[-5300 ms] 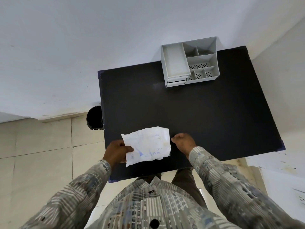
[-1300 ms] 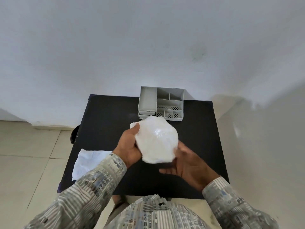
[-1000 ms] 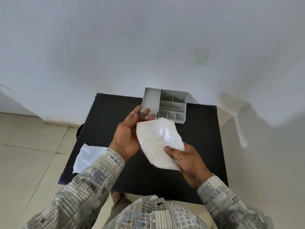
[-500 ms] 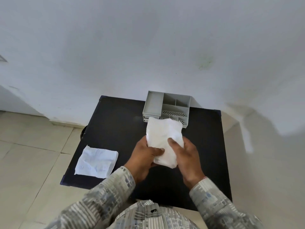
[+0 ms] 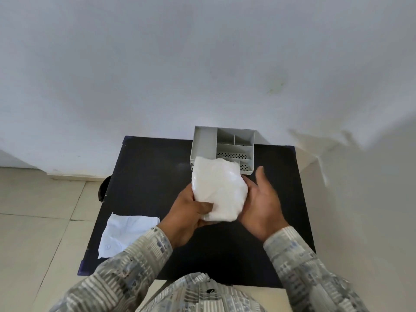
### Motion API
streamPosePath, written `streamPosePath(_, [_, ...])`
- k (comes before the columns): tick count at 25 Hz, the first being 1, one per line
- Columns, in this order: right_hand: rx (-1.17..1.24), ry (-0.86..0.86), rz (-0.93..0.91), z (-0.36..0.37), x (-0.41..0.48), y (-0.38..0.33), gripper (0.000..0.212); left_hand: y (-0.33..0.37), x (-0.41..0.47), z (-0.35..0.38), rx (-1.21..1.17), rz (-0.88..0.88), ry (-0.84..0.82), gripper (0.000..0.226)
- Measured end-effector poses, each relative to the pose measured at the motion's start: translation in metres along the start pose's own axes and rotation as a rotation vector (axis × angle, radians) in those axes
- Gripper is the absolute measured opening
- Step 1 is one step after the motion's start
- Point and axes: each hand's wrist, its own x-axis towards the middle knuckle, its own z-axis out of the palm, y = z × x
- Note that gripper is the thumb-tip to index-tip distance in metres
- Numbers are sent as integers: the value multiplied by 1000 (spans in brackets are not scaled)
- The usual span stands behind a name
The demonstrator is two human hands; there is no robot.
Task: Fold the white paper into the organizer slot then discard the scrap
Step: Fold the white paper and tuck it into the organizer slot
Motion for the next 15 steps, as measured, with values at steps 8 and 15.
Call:
streamPosePath(8, [-257,75,-62,33,13,49,42,16,20,-31,103,-27,-43,59])
streamPosePath(15, [-423,70,-125,78,25,55,38,85,66,-87,276,3,162,52])
